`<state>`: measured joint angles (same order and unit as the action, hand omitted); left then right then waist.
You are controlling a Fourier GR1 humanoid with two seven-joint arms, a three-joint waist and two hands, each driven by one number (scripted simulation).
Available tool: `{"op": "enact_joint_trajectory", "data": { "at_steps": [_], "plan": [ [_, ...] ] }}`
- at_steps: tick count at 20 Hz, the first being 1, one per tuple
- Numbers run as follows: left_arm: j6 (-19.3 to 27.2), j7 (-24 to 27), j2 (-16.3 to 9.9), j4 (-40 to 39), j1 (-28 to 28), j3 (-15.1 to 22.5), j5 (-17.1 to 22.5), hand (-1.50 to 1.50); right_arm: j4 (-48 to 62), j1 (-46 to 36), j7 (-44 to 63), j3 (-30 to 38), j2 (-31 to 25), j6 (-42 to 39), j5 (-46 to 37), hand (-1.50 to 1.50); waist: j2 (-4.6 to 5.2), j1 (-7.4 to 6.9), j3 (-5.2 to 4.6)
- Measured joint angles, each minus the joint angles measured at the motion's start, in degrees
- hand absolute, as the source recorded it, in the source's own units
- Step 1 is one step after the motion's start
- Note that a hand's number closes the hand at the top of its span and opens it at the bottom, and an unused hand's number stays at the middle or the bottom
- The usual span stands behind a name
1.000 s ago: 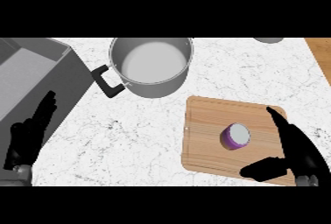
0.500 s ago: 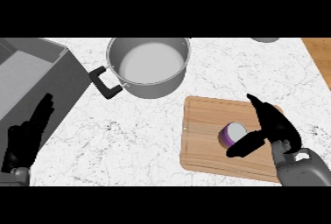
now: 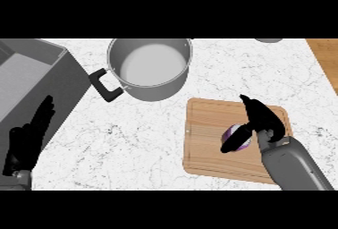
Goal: Pick the can from the cutting board and place it in the pot
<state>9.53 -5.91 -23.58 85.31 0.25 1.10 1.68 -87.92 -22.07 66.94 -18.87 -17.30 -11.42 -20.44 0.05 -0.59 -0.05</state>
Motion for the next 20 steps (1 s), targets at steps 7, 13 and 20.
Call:
{"op": "enact_joint_trajectory", "data": {
  "at_steps": [7, 13, 20],
  "plan": [
    [-0.92, -0.44, 0.22, 0.94, 0.6, -0.86, -0.13, 0.0, 4.23, -0.09, -0.37, -0.53, 1.84, 0.12, -1.73, -1.5, -0.07, 0.23, 0.01],
    [-1.51, -0.34, 0.78, 1.11, 0.87, -1.62, -0.76, 0.0, 7.84, 0.54, -2.86, 0.43, 2.15, -0.08, -3.22, -1.5, -0.13, 0.33, 0.01],
    [-2.62, 0.5, 1.4, 1.57, 1.78, -2.75, -1.04, 0.0, 12.25, -0.22, -4.46, 1.1, 5.13, 0.1, -4.88, 1.5, -0.37, 0.23, -0.12]
  ]
}}
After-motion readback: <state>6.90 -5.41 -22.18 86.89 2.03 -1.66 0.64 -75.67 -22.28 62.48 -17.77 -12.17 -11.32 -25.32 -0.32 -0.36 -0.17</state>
